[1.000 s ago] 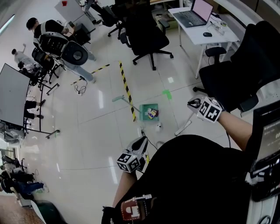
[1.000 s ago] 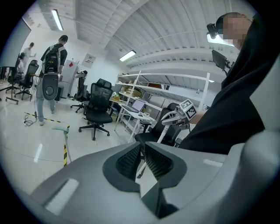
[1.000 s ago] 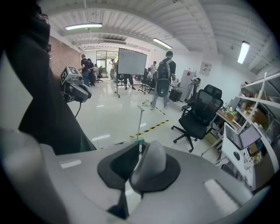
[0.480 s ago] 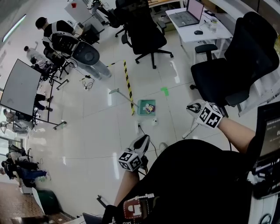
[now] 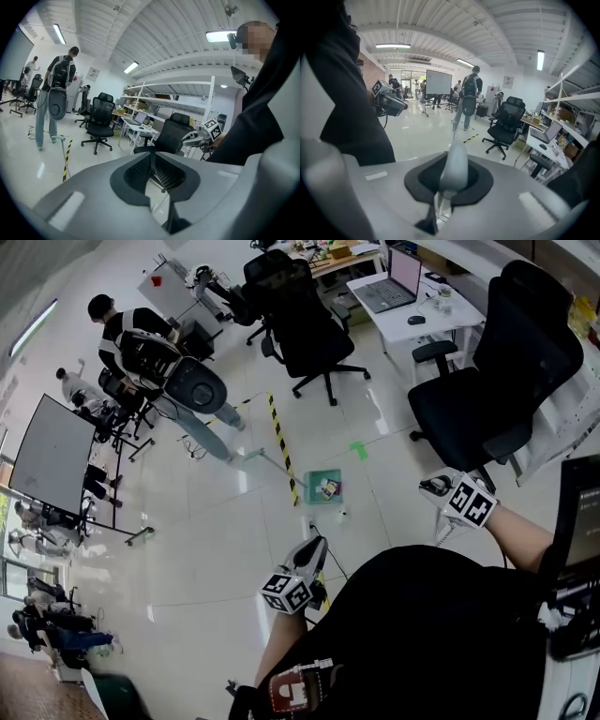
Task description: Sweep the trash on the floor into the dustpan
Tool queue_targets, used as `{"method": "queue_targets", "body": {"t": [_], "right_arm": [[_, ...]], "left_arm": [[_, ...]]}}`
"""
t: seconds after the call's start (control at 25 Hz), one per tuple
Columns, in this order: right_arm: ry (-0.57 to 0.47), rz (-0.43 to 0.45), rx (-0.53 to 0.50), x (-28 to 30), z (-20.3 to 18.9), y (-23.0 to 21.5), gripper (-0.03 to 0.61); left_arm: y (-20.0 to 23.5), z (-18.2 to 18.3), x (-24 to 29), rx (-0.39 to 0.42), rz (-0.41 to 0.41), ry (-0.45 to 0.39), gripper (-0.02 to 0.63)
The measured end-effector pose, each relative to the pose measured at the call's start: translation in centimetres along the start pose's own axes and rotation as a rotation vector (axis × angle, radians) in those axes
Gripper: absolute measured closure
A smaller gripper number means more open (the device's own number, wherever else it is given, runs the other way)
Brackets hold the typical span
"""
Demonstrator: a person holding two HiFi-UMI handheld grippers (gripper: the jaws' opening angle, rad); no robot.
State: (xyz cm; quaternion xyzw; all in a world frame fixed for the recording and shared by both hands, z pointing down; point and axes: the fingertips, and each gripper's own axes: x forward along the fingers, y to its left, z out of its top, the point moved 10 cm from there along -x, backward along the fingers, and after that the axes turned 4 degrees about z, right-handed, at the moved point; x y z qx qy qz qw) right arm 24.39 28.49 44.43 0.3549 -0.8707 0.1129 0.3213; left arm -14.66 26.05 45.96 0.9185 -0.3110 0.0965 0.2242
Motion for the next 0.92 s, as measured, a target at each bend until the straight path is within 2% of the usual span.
{"method": "queue_targets", "body": {"t": [0.36,0.92], "right_arm": [[0.024,-0.068,0.052,1.2,1.4,3.8,0.563],[0.037,-0.028,0.007,4.2,3.9,5.5,0.565]], "left_arm": [[3.7,-1.1,-4.1,-0.017,-0.039,-0.007,0.583],[6.2,-1.4,-6.0,-0.033,-0.029,-0.032,0.583]]}}
